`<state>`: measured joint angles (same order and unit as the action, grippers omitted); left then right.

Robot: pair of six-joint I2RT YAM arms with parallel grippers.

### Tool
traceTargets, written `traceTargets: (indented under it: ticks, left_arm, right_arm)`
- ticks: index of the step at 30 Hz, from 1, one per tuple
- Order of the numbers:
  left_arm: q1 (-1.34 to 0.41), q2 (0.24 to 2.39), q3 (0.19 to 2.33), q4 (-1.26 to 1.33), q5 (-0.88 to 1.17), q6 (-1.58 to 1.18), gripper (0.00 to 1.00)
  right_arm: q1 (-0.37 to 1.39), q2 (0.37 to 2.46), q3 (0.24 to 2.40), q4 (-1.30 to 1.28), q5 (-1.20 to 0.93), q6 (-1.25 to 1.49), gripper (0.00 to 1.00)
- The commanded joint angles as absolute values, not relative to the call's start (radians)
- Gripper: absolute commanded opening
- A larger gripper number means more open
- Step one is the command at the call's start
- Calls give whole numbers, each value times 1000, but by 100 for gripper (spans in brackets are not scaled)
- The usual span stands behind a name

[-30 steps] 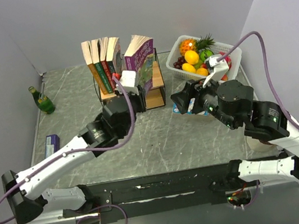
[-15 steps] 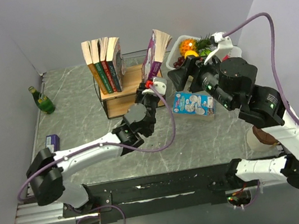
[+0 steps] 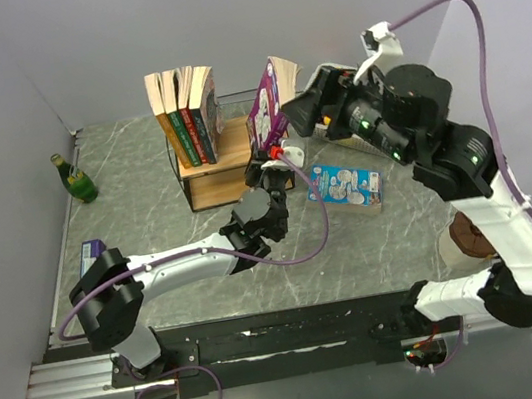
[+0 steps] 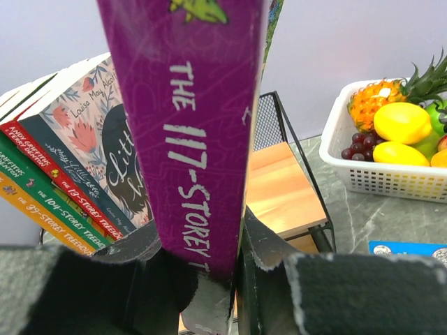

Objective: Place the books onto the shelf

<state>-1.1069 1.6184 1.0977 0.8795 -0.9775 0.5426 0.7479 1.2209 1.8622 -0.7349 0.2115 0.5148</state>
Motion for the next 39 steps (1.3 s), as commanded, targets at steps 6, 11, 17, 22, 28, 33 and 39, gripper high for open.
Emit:
traceTargets:
  ticks: [6,11,17,22,28,33,39]
  left_arm:
    - [-1121,1598,1146,1029,-970,554,1]
    - [-1134,1609,1146,1063,-968,581,1]
    - [-1138,1606,1144,1039,-982,562,1]
    - [-1138,1589,1167,982,-1060,555,23]
    - [-1138,1403,1249,510,-1203,254,61]
    - [-1063,1206,1371,-153,-1109,-339,66]
    - [-916,1028,1405,-264,-1008,-521,69]
  right_arm:
    - [707,1416,2077,-905,141,540,92]
    - [669,1499,2169,-965,124,549,92]
    - [658,1520,2137,-937,118,508,31]
    - [658,1523,2180,-979,166,450,0]
    - [658,1505,2221,-997,278,377,0]
    - [660,1491,2226,-973,330,333,0]
    - [660,1511,2204,-921,313,342,0]
